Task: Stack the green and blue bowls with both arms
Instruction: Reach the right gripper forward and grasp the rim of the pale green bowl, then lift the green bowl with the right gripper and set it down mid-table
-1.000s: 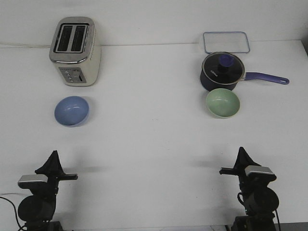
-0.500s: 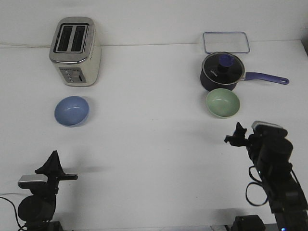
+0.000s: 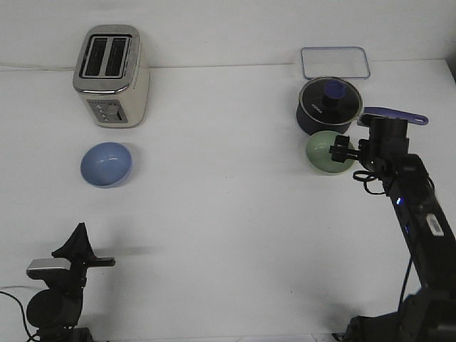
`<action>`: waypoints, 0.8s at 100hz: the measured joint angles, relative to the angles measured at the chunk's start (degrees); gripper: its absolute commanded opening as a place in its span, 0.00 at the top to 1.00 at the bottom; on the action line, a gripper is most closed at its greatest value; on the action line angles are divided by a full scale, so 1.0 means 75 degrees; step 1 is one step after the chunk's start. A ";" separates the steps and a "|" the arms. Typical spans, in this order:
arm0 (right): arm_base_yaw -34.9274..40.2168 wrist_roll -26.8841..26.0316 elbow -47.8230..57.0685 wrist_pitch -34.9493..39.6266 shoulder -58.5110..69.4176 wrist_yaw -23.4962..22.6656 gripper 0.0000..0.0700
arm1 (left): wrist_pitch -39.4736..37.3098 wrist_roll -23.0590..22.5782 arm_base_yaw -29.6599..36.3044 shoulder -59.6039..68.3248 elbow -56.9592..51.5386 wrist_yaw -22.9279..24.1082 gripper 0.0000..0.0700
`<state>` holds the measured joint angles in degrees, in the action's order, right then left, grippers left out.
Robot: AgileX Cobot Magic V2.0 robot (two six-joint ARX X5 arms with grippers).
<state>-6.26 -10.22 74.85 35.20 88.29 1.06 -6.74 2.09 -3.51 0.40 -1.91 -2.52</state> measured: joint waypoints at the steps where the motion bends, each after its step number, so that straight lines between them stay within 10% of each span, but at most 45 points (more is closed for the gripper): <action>1: -0.0017 0.0006 0.0032 0.0012 0.0102 -0.0003 0.18 | 0.0000 -0.0003 0.0000 0.0000 0.0000 0.0000 0.98; 28: -0.0309 0.0137 0.0702 0.0026 0.2022 -0.0425 0.19 | 0.0000 0.0000 0.0000 0.0000 0.0000 0.0000 0.98; 46: -0.0318 0.0227 0.0734 -0.0189 0.2492 -0.0836 1.00 | 0.0000 -0.0003 0.0000 0.0000 0.0000 0.0000 0.98; 80: -0.0326 0.0533 0.0930 0.0297 0.2203 -0.1005 1.00 | 0.0000 0.0000 0.0000 0.0000 0.0000 0.0000 0.98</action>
<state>-8.71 -6.22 81.82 37.43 104.81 -6.48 -6.74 2.09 -3.51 0.40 -1.91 -2.52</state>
